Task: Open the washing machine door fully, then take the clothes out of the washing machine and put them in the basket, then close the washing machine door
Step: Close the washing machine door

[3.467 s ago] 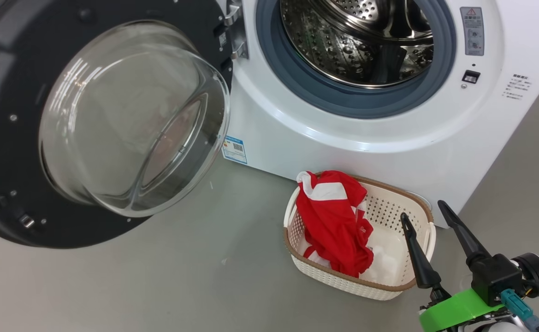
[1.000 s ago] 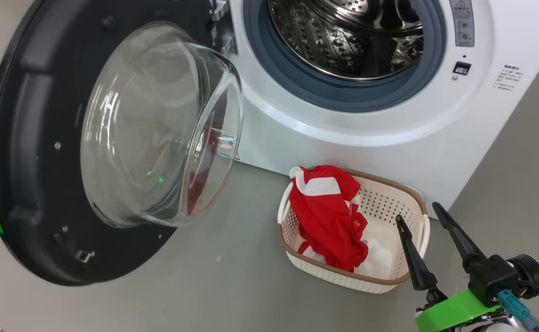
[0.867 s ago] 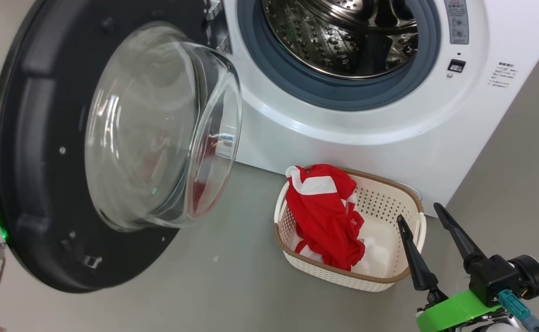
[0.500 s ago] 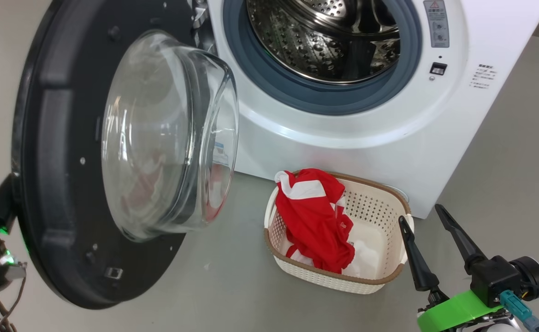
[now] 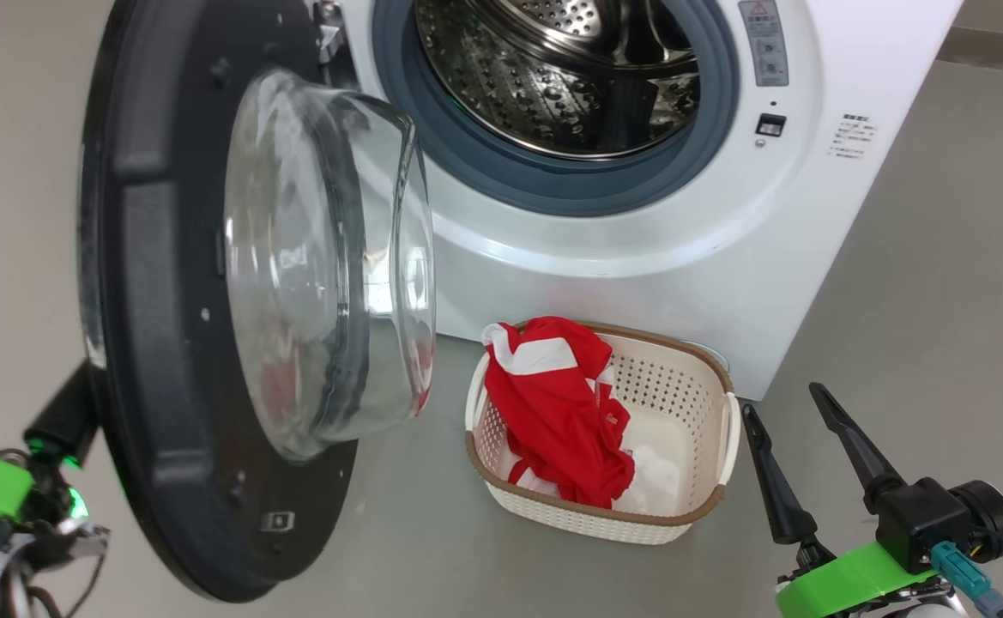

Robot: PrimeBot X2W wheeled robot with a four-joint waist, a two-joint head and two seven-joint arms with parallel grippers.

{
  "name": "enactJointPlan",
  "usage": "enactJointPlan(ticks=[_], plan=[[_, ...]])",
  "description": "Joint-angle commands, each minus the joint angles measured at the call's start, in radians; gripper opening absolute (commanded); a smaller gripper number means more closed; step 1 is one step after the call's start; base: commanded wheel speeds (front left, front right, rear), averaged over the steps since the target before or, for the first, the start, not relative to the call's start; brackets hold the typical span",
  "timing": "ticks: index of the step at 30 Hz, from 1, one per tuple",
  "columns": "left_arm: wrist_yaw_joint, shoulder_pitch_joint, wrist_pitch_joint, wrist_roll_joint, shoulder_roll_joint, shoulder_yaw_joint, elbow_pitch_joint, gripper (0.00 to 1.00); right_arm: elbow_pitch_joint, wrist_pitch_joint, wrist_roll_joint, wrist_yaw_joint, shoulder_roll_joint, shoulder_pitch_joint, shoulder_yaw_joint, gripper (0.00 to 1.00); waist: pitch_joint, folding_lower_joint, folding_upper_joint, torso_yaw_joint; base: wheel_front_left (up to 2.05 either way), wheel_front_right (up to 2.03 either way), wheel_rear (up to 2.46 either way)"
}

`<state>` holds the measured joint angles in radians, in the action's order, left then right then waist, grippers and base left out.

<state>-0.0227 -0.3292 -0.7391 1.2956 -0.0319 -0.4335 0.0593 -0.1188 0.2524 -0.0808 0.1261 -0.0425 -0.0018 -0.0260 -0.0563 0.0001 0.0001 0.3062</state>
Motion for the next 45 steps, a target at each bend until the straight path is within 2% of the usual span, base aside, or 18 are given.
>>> enactJointPlan(ticks=[1,15,26,45], plan=[[-0.007,0.01,0.005,0.025,-0.019,0.007,-0.046,0.0,0.024,0.009,-0.014,0.005,-0.008,-0.014,-0.023,1.0,0.002,-0.0001,-0.0001,-0.01,0.0,0.0,0.0],[-0.032,0.093,0.097,0.158,-0.018,0.12,-0.143,0.0,0.03,0.009,-0.016,0.005,-0.008,-0.028,-0.027,1.0,-0.024,-0.0001,-0.0001,-0.077,0.0,0.0,0.0],[-0.038,0.132,0.137,0.199,-0.018,0.164,-0.199,0.0,0.036,0.009,-0.019,0.005,-0.008,-0.037,-0.026,1.0,-0.045,-0.0001,-0.0001,-0.128,0.0,0.0,0.0],[-0.024,0.133,0.175,0.218,-0.018,0.194,-0.192,0.0,0.042,0.009,-0.017,0.005,-0.008,-0.051,-0.018,1.0,-0.071,-0.0001,-0.0001,-0.132,0.0,0.0,0.0]])
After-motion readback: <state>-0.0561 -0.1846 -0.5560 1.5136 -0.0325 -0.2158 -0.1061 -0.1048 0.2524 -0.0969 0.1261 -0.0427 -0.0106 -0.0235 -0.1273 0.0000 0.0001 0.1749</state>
